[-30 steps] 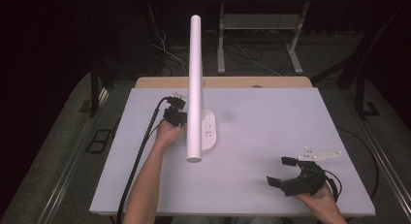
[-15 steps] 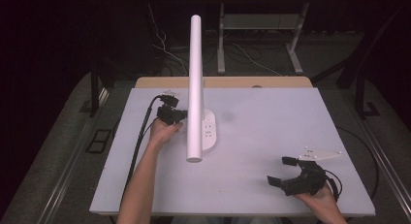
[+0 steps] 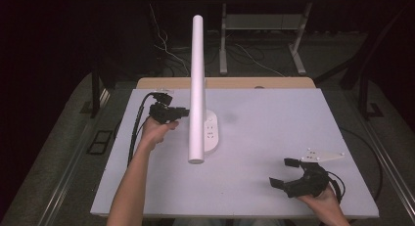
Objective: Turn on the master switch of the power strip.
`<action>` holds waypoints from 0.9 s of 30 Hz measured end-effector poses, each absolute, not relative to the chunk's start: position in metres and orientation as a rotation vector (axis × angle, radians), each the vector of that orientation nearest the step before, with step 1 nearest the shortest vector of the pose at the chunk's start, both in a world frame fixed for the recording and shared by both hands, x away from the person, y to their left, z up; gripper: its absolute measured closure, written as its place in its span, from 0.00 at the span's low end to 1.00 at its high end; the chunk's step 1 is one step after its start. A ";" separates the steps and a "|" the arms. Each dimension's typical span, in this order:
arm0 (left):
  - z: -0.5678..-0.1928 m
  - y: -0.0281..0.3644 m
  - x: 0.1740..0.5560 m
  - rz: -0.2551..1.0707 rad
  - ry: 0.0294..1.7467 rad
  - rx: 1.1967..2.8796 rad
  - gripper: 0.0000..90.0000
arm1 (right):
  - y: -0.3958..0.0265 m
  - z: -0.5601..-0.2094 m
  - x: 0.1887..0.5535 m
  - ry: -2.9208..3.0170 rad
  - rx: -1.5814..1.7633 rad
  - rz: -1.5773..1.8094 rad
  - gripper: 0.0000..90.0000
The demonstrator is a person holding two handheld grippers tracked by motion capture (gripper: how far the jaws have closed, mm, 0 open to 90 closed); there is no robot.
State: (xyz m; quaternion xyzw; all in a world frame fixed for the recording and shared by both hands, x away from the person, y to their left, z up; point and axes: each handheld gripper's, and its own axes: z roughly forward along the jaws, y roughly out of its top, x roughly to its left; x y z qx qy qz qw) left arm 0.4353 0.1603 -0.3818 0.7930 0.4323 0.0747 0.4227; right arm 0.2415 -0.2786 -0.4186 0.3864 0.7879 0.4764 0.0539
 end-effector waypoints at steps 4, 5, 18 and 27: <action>-0.378 0.163 0.430 0.152 1.114 1.984 0.56 | -0.279 -0.419 0.241 2.391 1.177 1.455 0.00; -0.376 0.165 0.430 0.149 1.104 1.994 0.51 | -0.279 -0.419 0.241 2.389 1.178 1.457 0.00; -0.364 0.172 0.405 0.124 1.079 1.942 0.00 | -0.279 -0.418 0.241 2.381 1.182 1.464 0.00; -0.371 0.185 0.384 0.132 1.102 1.885 0.00 | -0.280 -0.418 0.241 2.376 1.180 1.465 0.00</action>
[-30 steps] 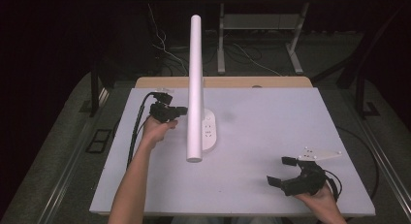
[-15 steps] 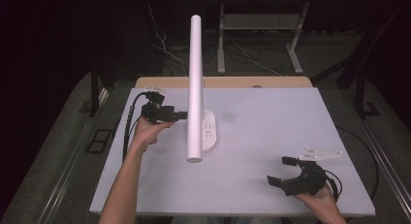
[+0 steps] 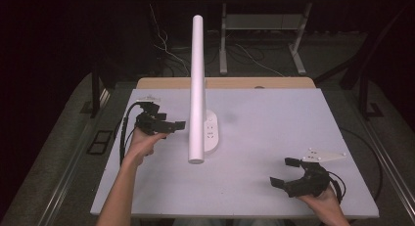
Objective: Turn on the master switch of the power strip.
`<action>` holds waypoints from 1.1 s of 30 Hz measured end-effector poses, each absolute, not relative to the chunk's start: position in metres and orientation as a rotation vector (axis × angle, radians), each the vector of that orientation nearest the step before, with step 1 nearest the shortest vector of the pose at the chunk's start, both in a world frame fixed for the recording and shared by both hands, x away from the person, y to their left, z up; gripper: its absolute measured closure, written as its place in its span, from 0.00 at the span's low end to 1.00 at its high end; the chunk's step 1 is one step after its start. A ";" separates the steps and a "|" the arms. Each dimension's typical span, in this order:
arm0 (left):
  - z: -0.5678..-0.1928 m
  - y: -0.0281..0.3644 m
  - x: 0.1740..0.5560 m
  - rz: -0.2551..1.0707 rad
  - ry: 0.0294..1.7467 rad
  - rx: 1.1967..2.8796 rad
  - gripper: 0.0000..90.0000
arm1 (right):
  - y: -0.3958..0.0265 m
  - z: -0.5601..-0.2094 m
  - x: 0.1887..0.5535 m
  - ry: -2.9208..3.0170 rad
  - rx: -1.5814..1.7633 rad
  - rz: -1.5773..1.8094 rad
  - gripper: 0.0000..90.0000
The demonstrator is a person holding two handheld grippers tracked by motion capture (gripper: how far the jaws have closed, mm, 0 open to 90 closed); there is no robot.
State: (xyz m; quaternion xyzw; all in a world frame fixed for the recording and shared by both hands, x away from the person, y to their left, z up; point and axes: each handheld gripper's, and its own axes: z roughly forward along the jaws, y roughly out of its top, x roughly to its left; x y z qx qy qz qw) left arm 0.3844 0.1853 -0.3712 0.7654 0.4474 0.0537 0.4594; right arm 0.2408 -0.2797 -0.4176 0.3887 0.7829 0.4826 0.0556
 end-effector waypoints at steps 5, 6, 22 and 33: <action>-0.376 0.191 0.372 0.135 1.085 1.873 0.00 | -0.279 -0.418 0.241 2.375 1.179 1.464 0.00; -0.377 0.191 0.371 0.132 1.081 1.869 0.00 | -0.280 -0.418 0.241 2.374 1.180 1.464 0.00; -0.389 0.195 0.330 0.164 1.019 1.831 0.00 | -0.279 -0.418 0.241 2.378 1.188 1.459 0.00; -0.400 0.191 0.304 0.129 0.997 1.803 0.00 | -0.278 -0.417 0.240 2.381 1.186 1.455 0.00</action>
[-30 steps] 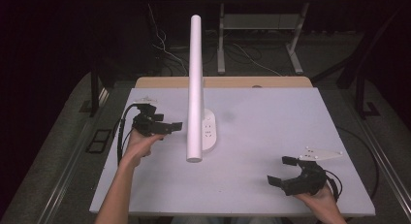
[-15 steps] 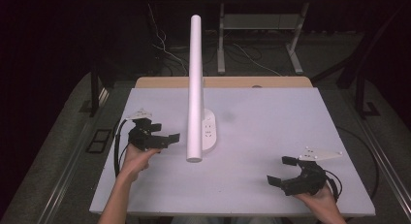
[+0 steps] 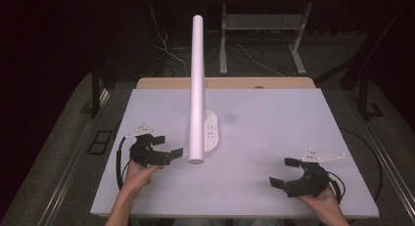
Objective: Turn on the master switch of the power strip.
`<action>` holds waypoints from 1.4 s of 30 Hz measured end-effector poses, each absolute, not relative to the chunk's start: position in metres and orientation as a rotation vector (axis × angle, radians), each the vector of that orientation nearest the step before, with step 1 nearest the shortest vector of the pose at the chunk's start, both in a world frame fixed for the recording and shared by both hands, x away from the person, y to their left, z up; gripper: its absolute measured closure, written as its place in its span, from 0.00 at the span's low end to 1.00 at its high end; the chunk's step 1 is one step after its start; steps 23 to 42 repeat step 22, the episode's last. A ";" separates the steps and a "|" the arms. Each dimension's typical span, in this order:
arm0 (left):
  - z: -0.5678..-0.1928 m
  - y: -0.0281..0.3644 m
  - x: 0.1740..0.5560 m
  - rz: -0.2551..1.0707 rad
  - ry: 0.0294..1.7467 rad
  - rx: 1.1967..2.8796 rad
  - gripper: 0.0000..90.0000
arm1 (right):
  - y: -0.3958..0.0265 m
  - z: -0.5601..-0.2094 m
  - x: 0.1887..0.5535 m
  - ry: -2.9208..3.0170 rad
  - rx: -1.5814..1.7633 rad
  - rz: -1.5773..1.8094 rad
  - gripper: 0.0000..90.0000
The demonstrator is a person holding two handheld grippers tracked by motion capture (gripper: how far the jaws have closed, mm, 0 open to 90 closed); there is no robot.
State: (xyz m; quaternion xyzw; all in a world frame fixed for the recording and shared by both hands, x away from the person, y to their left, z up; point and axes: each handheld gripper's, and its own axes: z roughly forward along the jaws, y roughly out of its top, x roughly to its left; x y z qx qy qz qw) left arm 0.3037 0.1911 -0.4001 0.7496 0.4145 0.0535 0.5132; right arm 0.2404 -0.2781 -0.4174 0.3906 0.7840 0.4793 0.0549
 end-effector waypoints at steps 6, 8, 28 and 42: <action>-0.405 0.187 0.289 0.124 0.971 1.808 0.00 | -0.278 -0.417 0.240 2.381 1.188 1.453 0.00; -0.407 0.185 0.285 0.125 0.959 1.812 0.00 | -0.278 -0.417 0.240 2.382 1.187 1.454 0.00; -0.421 0.176 0.261 0.115 0.876 1.860 0.00 | -0.279 -0.418 0.240 2.377 1.195 1.466 0.00; -0.421 0.176 0.261 0.115 0.876 1.860 0.00 | -0.279 -0.418 0.240 2.377 1.195 1.466 0.00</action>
